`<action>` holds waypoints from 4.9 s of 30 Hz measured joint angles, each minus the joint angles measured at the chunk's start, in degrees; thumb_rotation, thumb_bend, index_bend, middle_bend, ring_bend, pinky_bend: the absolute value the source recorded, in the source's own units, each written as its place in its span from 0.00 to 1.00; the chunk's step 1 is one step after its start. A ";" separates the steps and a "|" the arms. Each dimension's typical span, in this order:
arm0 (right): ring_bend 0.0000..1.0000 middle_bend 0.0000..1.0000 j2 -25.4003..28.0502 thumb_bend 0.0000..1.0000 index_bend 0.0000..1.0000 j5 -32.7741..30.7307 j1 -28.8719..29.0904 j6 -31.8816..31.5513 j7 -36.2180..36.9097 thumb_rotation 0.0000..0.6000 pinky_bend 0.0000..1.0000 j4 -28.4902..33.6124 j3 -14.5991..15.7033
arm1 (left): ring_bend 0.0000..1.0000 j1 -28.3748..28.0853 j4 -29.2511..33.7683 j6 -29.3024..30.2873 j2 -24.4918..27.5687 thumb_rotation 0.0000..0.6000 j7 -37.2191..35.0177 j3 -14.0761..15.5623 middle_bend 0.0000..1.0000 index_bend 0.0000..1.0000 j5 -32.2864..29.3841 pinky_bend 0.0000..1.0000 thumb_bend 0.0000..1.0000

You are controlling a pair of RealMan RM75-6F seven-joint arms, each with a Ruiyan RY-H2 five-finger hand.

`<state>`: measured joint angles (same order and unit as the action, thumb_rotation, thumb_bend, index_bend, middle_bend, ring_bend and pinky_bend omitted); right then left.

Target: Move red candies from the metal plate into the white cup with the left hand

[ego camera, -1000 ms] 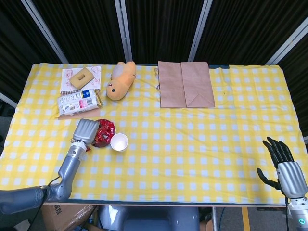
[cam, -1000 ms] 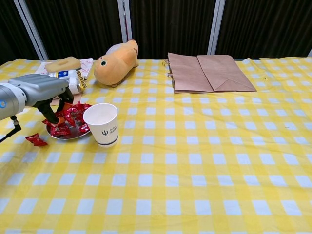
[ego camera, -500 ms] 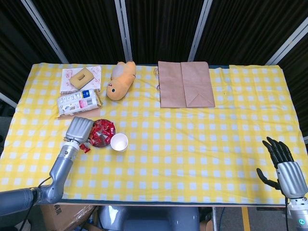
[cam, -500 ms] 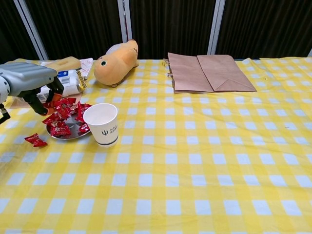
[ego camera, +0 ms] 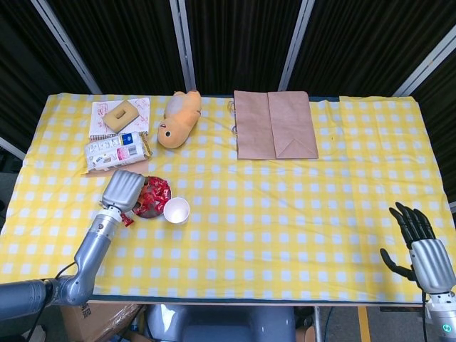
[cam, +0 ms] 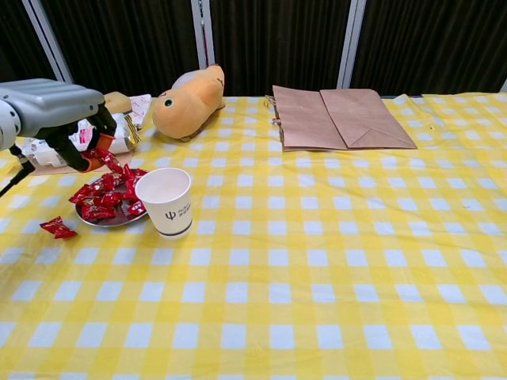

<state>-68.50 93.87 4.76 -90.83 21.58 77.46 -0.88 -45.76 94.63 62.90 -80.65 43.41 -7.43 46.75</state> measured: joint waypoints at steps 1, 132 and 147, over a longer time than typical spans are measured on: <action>0.00 0.00 -0.01 0.42 0.00 -0.01 -0.02 -0.02 -0.01 1.00 0.00 -0.03 0.01 | 0.98 -0.12 0.42 0.15 0.11 1.00 0.15 -0.14 0.61 0.60 0.01 0.93 0.42; 0.00 0.00 0.27 0.42 0.00 -0.42 0.04 -0.43 2.32 1.00 0.00 0.16 -0.51 | 0.97 -8.57 -11.02 -8.92 -6.40 1.00 5.63 5.21 0.32 0.38 -15.47 0.93 0.20; 0.00 0.00 0.17 0.42 0.00 -0.30 -0.02 -0.79 2.37 1.00 0.00 0.07 -0.62 | 0.97 -9.09 -11.38 -8.56 -7.25 1.00 7.04 6.37 0.43 0.47 -17.18 0.93 0.27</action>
<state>-68.33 93.57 4.74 -91.61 23.95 77.52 -1.50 -54.85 83.24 54.34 -87.89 50.45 -1.06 29.57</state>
